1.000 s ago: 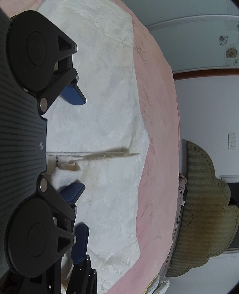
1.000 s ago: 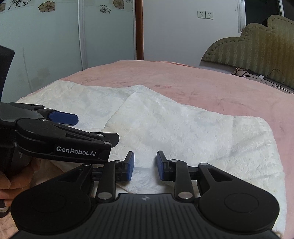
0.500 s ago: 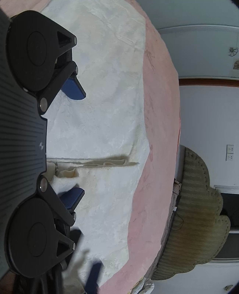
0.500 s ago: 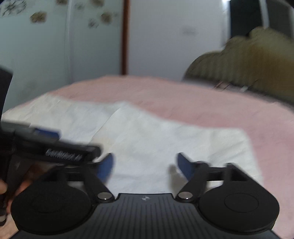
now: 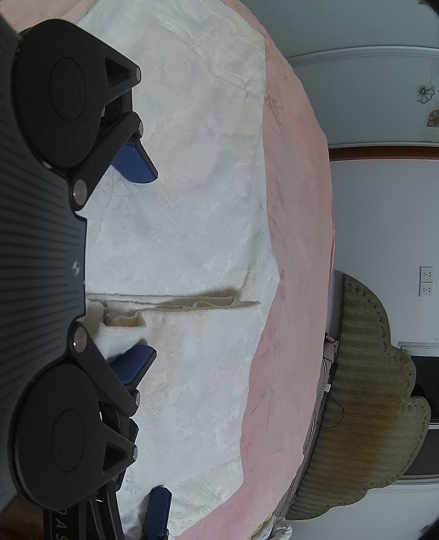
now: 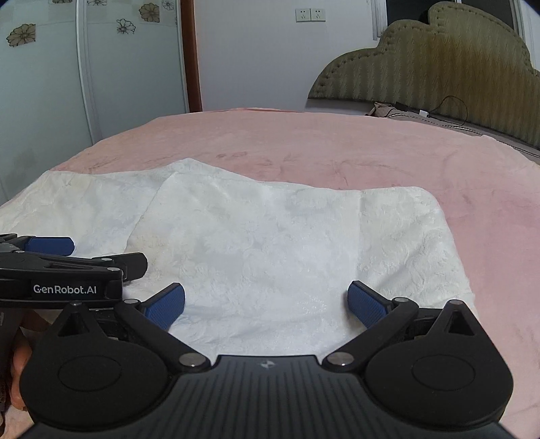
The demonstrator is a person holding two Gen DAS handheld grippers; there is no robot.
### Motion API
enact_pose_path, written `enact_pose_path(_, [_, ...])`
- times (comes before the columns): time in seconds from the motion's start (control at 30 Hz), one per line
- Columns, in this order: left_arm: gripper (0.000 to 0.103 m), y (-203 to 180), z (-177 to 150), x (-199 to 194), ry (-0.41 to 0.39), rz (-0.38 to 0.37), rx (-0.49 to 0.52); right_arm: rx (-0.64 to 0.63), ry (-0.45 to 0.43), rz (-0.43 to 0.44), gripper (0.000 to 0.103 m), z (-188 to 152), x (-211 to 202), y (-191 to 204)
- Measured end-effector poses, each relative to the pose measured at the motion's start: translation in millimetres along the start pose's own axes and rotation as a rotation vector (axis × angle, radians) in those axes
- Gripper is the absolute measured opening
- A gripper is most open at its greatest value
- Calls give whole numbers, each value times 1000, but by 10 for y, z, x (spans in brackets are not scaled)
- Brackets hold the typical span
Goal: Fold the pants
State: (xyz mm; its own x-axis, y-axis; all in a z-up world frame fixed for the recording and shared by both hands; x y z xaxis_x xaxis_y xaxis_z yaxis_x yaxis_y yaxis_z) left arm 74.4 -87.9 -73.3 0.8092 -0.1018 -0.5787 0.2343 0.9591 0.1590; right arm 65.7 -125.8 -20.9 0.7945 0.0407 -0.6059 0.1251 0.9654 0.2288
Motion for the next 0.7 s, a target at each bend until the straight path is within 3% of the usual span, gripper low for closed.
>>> enact_pose_path(0.3, [103,58,-16,-105,-26,-15,1,12,6,11,103,-15,2,-28])
enact_pose_path(0.4, [103,162,-2,-306,-63,32,23,6,-6,3,103,-10,-30,5])
enact_pose_path(0.47, [103,293,-5,-457,-91,94,43,-11,-40,48,103,-5,-101,119])
enact_pose_path(0.57, [103,616,-55,-625,-93,180,26,-136,-111,150,103,-27,-252,501])
enact_pose_path(0.7, [103,1168,-232,-815,-47,270,-77,-395,-182,249,103,-148,-382,1152])
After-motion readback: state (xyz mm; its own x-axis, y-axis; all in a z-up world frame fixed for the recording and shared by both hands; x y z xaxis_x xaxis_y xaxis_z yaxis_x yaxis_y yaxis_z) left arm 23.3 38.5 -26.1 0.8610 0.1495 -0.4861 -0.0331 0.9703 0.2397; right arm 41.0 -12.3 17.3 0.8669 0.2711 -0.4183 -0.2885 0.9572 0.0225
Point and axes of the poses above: each gripper's, at about its wrist camera, not at the fingertips, and x roughly the way its jaws point, y to its left, z to its top, the point moved 1 cm from there along x, roughly the way its jaws point, and after that the axes turned 11 degrees about x, right-handed, at the moved point
